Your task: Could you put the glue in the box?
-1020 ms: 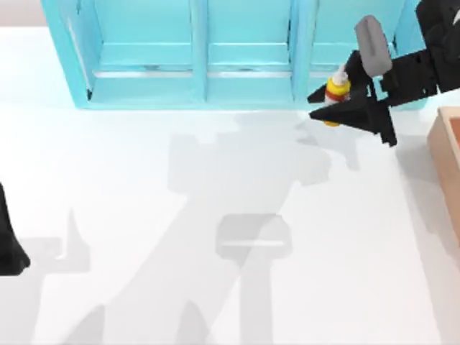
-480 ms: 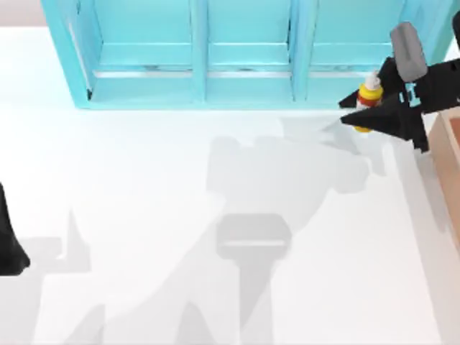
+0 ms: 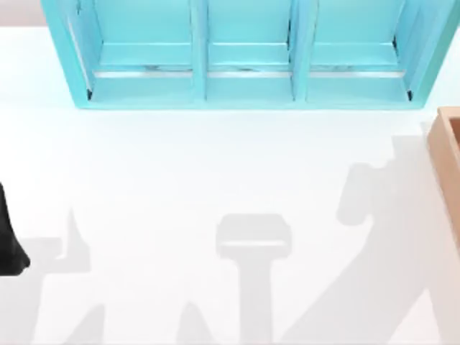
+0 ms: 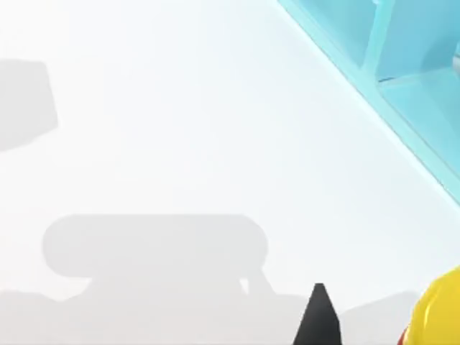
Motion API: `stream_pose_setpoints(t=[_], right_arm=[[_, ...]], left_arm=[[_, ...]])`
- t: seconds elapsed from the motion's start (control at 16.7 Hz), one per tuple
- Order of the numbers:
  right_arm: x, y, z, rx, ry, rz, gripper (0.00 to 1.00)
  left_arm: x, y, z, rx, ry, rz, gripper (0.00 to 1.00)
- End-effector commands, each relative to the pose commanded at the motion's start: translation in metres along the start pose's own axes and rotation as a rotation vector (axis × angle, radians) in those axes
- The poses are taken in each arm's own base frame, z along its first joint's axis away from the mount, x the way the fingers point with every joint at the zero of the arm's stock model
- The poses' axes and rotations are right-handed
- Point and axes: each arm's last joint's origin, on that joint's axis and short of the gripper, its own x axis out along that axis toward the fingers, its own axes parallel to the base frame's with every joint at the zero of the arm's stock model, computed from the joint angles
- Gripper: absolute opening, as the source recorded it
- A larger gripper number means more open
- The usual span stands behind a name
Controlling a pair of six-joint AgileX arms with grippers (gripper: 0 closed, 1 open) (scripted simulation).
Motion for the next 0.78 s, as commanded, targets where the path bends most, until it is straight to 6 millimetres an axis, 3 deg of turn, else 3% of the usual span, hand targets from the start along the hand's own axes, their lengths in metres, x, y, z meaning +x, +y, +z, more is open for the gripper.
stream_pose_setpoints(t=[0.3, 0.48, 0.66, 0.78], right_arm=[[-0.073, 0.033, -0.027, 0.051, -0.002, -0.164, 0.0], [-0.121, 0.073, -0.049, 0.094, -0.01, -0.301, 0.0], [-0.144, 0.11, -0.055, 0.134, -0.021, -0.389, 0.0], [-0.15, 0.12, -0.056, 0.145, -0.023, -0.414, 0.0]], left_arm=[[0.0, 0.0, 0.0, 0.0, 0.0, 0.0, 1.0], [0.0, 0.0, 0.0, 0.0, 0.0, 0.0, 1.0], [0.0, 0.0, 0.0, 0.0, 0.0, 0.0, 1.0], [0.0, 0.0, 0.0, 0.0, 0.0, 0.0, 1.0]])
